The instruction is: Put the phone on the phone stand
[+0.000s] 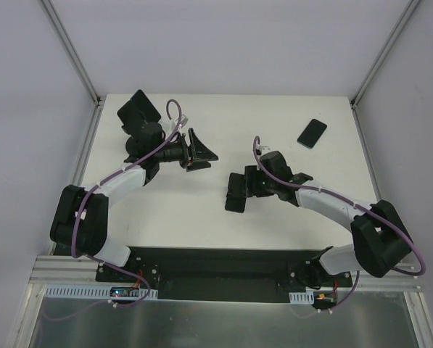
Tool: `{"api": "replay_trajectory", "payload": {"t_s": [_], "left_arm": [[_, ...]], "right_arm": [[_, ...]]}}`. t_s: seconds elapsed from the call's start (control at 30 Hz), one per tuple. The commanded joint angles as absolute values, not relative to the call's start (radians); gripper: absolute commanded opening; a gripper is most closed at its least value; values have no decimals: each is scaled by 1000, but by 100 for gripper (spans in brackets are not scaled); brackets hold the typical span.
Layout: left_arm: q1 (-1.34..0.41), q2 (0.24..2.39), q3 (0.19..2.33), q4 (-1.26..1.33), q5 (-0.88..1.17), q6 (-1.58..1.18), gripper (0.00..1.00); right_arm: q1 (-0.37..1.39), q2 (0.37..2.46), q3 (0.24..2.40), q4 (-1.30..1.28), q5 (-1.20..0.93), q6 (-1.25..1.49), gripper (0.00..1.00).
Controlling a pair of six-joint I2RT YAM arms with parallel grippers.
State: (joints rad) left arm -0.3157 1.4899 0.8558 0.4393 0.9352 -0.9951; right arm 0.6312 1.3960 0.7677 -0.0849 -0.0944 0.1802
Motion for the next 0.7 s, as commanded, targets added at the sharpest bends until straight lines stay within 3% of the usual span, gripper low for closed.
{"api": "replay_trajectory", "payload": {"t_s": [0.0,0.2,0.33,0.4,0.53,0.67], "left_arm": [[-322,1445,902,442,953,-943,72],[-322,1457,907,442,960,-960,72],[-322,1439,902,452,959,-969,72],[-322,1430,902,453,956,-966,73],[-322,1440,900,454,957,-965,74],[-322,1451,900,454,957,-976,74]], "right_arm": [[623,1402,828,-179,148,190,58],[611,1327,841,-181,108,163,65],[550,1223,838,-173,86,170,83],[502,1212,844,-157,75,176,86],[262,1314,943,-207,60,253,98],[66,1561,1223,-438,58,319,96]]}}
